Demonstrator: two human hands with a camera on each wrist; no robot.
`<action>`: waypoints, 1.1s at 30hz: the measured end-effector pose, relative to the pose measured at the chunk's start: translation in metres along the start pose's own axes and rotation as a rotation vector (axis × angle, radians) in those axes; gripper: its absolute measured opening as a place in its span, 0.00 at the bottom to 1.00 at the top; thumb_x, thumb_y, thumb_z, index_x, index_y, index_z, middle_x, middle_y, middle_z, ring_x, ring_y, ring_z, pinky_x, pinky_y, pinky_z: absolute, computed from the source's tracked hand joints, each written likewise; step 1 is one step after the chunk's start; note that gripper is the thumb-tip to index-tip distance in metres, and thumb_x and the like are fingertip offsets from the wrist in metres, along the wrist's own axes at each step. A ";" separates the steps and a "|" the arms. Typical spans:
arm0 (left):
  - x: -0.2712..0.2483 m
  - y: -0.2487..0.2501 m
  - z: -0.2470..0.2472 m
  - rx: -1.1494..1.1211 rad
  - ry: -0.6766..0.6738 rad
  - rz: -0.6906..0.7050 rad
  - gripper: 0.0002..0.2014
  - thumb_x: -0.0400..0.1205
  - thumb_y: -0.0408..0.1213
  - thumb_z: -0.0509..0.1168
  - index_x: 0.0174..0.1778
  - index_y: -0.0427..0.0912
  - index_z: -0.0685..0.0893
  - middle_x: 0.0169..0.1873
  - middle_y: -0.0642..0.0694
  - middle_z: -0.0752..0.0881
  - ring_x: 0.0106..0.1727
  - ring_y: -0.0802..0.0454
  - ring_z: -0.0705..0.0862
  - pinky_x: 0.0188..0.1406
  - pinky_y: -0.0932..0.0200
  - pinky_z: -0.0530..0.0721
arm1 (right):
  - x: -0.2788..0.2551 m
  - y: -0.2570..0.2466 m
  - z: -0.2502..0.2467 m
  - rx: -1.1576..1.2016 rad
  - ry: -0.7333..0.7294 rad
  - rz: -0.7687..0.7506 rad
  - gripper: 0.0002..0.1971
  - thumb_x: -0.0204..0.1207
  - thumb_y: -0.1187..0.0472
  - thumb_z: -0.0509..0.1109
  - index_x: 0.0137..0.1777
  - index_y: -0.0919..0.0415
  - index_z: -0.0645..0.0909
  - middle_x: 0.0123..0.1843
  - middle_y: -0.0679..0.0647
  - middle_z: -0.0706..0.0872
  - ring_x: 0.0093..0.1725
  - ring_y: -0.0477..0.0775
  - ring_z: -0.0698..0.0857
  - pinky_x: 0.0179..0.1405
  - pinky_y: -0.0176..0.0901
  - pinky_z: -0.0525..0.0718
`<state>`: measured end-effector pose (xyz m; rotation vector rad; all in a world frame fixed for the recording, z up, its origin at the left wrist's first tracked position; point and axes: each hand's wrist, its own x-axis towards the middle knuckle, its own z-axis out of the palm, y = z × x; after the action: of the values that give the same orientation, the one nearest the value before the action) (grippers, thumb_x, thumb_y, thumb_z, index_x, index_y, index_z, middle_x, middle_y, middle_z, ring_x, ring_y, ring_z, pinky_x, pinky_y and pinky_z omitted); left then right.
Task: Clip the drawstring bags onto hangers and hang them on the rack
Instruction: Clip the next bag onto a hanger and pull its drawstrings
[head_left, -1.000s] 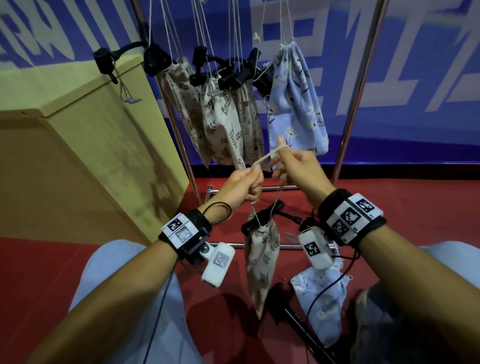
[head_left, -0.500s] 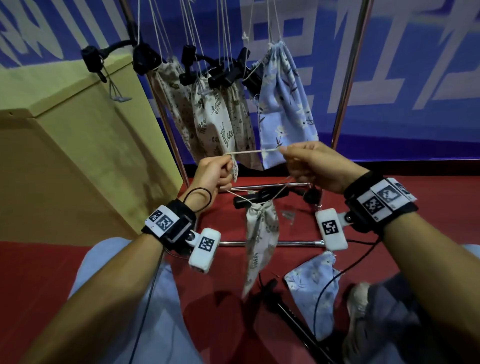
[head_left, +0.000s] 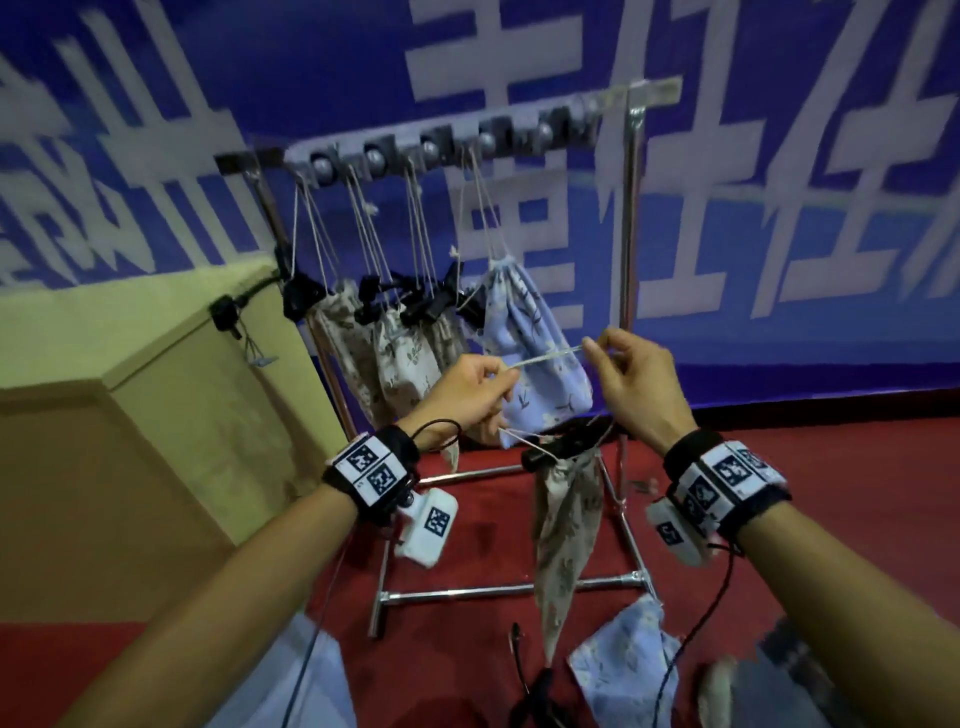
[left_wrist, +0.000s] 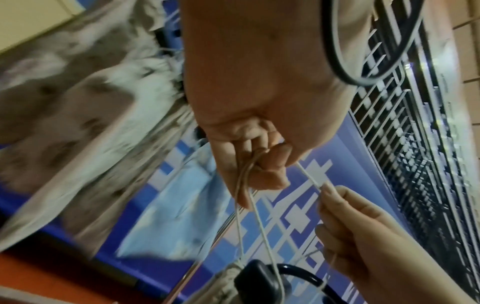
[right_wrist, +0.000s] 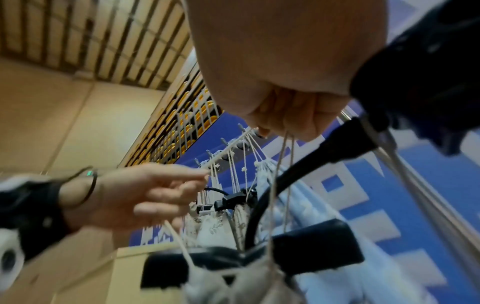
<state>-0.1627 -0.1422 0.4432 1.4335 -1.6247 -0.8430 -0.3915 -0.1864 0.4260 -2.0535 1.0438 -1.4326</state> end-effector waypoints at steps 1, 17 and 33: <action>0.007 0.015 -0.007 0.031 0.017 0.025 0.19 0.89 0.44 0.64 0.32 0.41 0.78 0.24 0.30 0.76 0.18 0.44 0.77 0.21 0.61 0.77 | 0.009 -0.006 -0.007 -0.069 -0.015 -0.024 0.19 0.87 0.48 0.64 0.39 0.59 0.70 0.25 0.57 0.69 0.28 0.53 0.63 0.27 0.48 0.68; 0.143 0.198 -0.110 0.472 0.272 0.242 0.21 0.86 0.48 0.67 0.29 0.40 0.82 0.26 0.44 0.83 0.27 0.45 0.84 0.20 0.62 0.78 | 0.253 -0.126 -0.054 -0.721 -0.120 -0.192 0.09 0.88 0.53 0.60 0.52 0.57 0.78 0.49 0.61 0.88 0.46 0.68 0.86 0.37 0.50 0.73; 0.202 0.118 -0.075 0.840 0.289 0.258 0.17 0.93 0.42 0.49 0.43 0.42 0.77 0.34 0.37 0.80 0.40 0.30 0.83 0.32 0.42 0.79 | 0.259 -0.069 0.023 -0.759 -0.251 0.049 0.11 0.87 0.64 0.57 0.62 0.61 0.80 0.53 0.62 0.86 0.46 0.67 0.83 0.40 0.53 0.76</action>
<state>-0.1594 -0.3241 0.6086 1.7192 -1.9637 0.2451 -0.2996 -0.3459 0.6220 -2.5885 1.6809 -0.7659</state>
